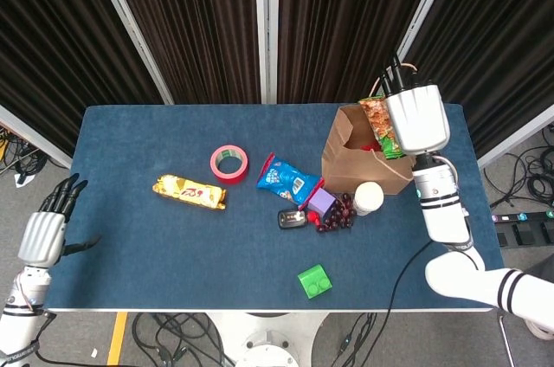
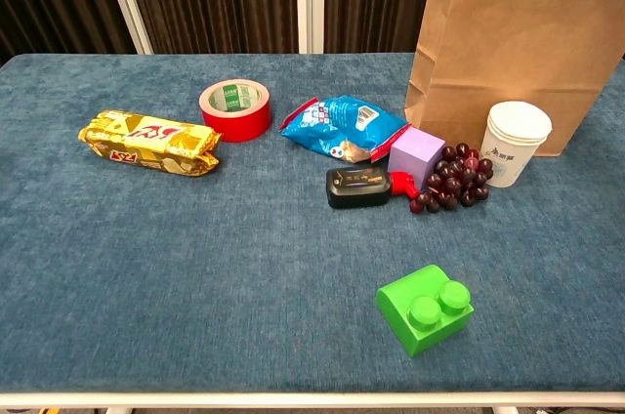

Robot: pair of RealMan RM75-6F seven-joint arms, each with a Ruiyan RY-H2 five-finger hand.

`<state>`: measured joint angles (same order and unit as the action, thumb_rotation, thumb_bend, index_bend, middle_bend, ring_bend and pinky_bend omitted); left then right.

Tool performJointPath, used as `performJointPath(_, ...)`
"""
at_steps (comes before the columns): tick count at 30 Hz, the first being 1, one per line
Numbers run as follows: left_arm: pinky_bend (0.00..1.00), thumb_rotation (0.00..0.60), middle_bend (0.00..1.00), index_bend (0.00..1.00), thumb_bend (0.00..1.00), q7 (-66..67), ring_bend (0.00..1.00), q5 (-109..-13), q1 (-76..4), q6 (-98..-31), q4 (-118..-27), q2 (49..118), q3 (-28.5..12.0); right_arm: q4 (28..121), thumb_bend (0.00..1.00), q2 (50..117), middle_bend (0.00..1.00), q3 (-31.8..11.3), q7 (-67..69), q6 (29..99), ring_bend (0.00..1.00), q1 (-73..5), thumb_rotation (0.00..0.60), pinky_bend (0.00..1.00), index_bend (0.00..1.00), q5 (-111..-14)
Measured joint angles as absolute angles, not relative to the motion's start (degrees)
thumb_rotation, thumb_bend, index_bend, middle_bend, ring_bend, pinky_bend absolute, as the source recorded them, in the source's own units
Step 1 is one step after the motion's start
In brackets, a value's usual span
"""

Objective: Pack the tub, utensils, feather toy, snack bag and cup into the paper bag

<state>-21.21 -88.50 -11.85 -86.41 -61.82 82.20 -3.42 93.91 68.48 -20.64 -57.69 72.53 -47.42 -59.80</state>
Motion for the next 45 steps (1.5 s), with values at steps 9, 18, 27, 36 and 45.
performJointPath(9,0.2,0.6,0.09,0.11,0.08,-20.9,0.04,-88.9,-12.0,-86.9,-62.6,82.1,-3.5,101.6,0.0,62.6,0.11,-21.0,-60.0,73.4,0.33,-46.7,0.6,0.72,0.15,-57.4)
performJointPath(18,0.2,0.6,0.09,0.11,0.08,-20.6,0.03,-88.8,-12.2,-86.5,-63.3,81.8,-3.6,106.4,0.0,60.9,0.27,-21.3,-40.4,75.5,0.44,-43.2,0.6,0.72,0.27,-64.8)
performJointPath(27,0.2,0.6,0.09,0.11,0.08,-20.0,0.03,-89.0,-12.2,-86.9,-63.9,81.6,-3.5,112.7,0.0,56.4,0.36,-13.3,-30.7,78.7,0.48,-34.3,0.6,0.72,0.35,-81.3)
performJointPath(36,0.2,0.6,0.09,0.11,0.08,-19.3,0.04,-89.5,-12.3,-87.1,-64.7,81.7,-3.3,111.3,0.0,54.6,0.39,-2.5,-26.7,77.4,0.47,-26.4,0.6,0.72,0.4,-88.3)
performJointPath(45,0.2,0.6,0.09,0.11,0.08,-19.2,0.03,-89.1,-12.3,-86.8,-64.7,81.6,-3.3,105.2,0.0,59.5,0.34,0.0,-27.9,67.7,0.26,-26.3,0.6,0.59,0.34,-84.5)
